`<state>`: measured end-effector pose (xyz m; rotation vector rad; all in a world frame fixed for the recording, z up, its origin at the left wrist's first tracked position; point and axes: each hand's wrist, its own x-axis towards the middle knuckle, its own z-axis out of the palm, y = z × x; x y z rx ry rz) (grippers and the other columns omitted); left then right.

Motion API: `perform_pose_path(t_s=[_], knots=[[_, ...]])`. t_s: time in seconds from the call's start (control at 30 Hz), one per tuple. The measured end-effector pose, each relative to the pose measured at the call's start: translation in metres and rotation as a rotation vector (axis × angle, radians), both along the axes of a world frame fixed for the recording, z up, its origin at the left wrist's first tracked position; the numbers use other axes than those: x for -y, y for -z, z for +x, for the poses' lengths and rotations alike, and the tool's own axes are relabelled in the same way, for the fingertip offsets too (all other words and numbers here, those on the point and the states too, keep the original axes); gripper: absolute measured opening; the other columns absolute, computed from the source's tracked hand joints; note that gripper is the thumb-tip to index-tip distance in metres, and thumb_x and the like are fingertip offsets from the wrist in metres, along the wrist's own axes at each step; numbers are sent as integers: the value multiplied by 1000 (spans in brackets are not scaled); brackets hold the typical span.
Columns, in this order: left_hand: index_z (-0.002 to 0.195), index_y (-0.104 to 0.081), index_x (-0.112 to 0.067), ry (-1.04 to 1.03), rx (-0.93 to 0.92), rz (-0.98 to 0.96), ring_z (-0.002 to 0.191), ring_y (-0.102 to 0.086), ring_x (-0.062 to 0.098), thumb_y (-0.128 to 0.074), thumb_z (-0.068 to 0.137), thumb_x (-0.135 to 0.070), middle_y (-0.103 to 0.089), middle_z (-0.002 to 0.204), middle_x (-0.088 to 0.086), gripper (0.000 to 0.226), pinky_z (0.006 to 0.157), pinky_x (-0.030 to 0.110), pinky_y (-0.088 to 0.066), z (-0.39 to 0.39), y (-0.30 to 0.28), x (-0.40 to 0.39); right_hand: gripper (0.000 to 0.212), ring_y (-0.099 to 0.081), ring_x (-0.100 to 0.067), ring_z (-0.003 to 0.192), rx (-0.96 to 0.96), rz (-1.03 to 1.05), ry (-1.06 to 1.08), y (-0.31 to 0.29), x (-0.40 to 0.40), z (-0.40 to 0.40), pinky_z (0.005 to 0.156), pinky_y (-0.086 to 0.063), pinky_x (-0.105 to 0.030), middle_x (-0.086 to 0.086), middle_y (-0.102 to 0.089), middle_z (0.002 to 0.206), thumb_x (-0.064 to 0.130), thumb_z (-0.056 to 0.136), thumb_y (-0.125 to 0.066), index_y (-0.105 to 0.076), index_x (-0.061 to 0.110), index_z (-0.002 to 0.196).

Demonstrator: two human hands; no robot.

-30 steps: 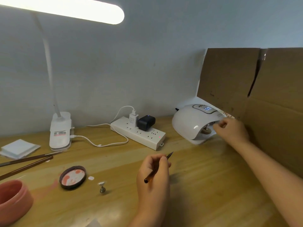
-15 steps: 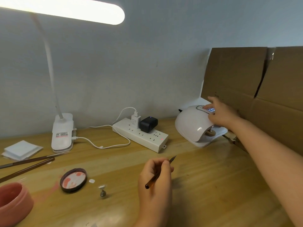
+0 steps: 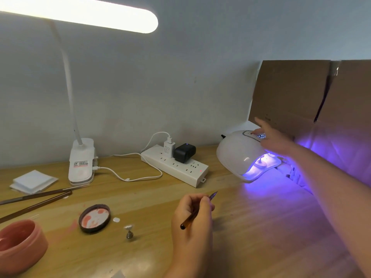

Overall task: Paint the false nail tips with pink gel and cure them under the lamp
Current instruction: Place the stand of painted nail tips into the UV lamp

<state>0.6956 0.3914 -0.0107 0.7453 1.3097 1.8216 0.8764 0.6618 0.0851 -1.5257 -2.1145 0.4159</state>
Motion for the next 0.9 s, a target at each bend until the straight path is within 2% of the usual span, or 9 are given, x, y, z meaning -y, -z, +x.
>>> perform_pose_path(t_s=[0.07, 0.13, 0.3, 0.4, 0.47, 0.53, 0.63, 0.73, 0.9], knots=[[76, -70, -19, -2, 0, 19, 60, -60, 6, -59, 91, -8, -72, 72, 3, 21, 58, 19, -48, -1, 0, 0, 84, -55, -22, 87, -208, -19, 25, 8, 9, 4, 71, -45, -33, 5, -50, 136, -11, 82, -44, -17, 29, 150], [77, -69, -19, -17, -8, 27, 60, -59, 4, -59, 91, -9, -71, 73, 4, 19, 57, 16, -47, -2, 0, 0, 77, -56, -24, 88, -278, 42, 69, 17, 29, 0, 85, -46, -38, 6, -48, 133, -6, 82, -50, -25, 27, 148], [81, -64, -20, -104, -15, 75, 64, -58, 4, -59, 93, -12, -67, 71, -2, 16, 59, 17, -47, -2, -3, 7, 37, -51, -6, 64, -445, 254, -44, 28, 125, -39, 64, -42, -11, -1, -62, 93, -6, 82, -58, -62, 17, 110], [88, -58, -20, -172, -93, 148, 64, -50, 8, -60, 94, -13, -56, 70, -7, 10, 62, 27, -43, -14, -9, 19, 21, -57, -4, 60, -406, 162, -227, 20, 192, -65, 66, -50, -24, 0, -65, 68, 5, 90, -58, -67, 24, 89], [87, -56, -21, -160, -224, 196, 65, -51, 6, -63, 93, -15, -56, 70, -10, 11, 62, 24, -44, -31, -17, 36, 22, -61, -15, 63, -422, 72, -370, 11, 233, -81, 69, -52, -34, -7, -67, 66, 11, 96, -51, -67, 25, 101], [89, -59, -23, -89, -373, 238, 69, -57, 5, -65, 93, -18, -63, 75, -10, 9, 64, 23, -49, -52, -26, 62, 26, -65, -22, 68, -451, -39, -518, 3, 271, -100, 70, -53, -32, -8, -70, 72, 22, 100, -44, -63, 31, 116], [95, -64, -21, -42, -632, 287, 81, -67, 13, -67, 90, -13, -69, 84, -3, 10, 74, 31, -55, -90, -39, 110, 38, -68, -17, 73, -435, -218, -682, -5, 315, -135, 66, -51, -23, -4, -72, 84, 50, 93, -35, -54, 45, 125], [100, -69, -17, -209, -1035, 269, 87, -62, 8, -66, 89, -18, -68, 92, -3, 12, 80, 24, -50, -136, -47, 159, 45, -67, -13, 83, -399, -347, -798, -3, 350, -181, 66, -50, -22, 6, -71, 90, 68, 91, -25, -51, 52, 123], [118, -67, -13, -310, -1407, 141, 102, -59, 17, -53, 96, -24, -67, 111, 0, 29, 91, 27, -45, -211, -50, 237, 46, -67, -11, 84, -597, -423, -838, 16, 402, -277, 66, -53, -25, -1, -72, 93, 54, 89, -34, -63, 33, 118]])
